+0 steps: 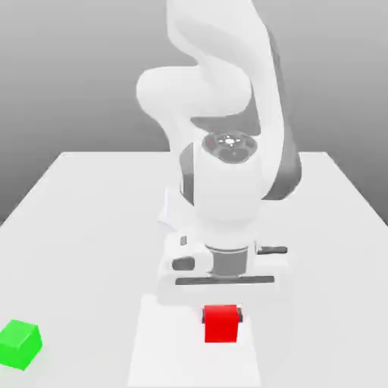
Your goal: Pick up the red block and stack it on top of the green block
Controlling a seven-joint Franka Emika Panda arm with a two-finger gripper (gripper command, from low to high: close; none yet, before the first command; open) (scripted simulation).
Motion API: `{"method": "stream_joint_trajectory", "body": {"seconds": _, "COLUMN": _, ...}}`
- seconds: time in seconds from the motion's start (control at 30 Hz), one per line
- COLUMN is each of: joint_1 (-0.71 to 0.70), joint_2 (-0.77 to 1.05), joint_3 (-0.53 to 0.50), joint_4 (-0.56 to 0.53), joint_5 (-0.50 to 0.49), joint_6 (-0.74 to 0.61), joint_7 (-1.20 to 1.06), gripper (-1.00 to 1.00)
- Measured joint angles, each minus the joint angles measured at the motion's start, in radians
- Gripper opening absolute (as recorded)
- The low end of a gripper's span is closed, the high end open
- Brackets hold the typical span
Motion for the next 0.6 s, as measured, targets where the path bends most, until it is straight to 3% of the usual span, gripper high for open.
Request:
{"method": "stream_joint_trajectory", "body": {"seconds": 0.33, "joint_1": -0.237, "joint_2": 0.065, "joint_3": -0.261, "joint_4": 0.201, "joint_5": 0.100, "joint_6": -0.142, "joint_7": 0.246, "gripper": -1.00}}
{"method": "stream_joint_trajectory", "body": {"seconds": 0.47, "joint_1": -0.316, "joint_2": 0.211, "joint_3": -0.275, "joint_4": 0.262, "joint_5": 0.191, "joint_6": -0.066, "joint_7": 0.253, "gripper": -1.00}}
{"method": "stream_joint_trajectory", "body": {"seconds": 0.5, "joint_1": -0.324, "joint_2": 0.232, "joint_3": -0.270, "joint_4": 0.265, "joint_5": 0.203, "joint_6": -0.049, "joint_7": 0.247, "gripper": 1.00}}
{"method": "stream_joint_trajectory", "body": {"seconds": 0.6, "joint_1": -0.324, "joint_2": 0.232, "joint_3": -0.270, "joint_4": 0.265, "joint_5": 0.203, "joint_6": -0.049, "joint_7": 0.247, "gripper": 1.00}}
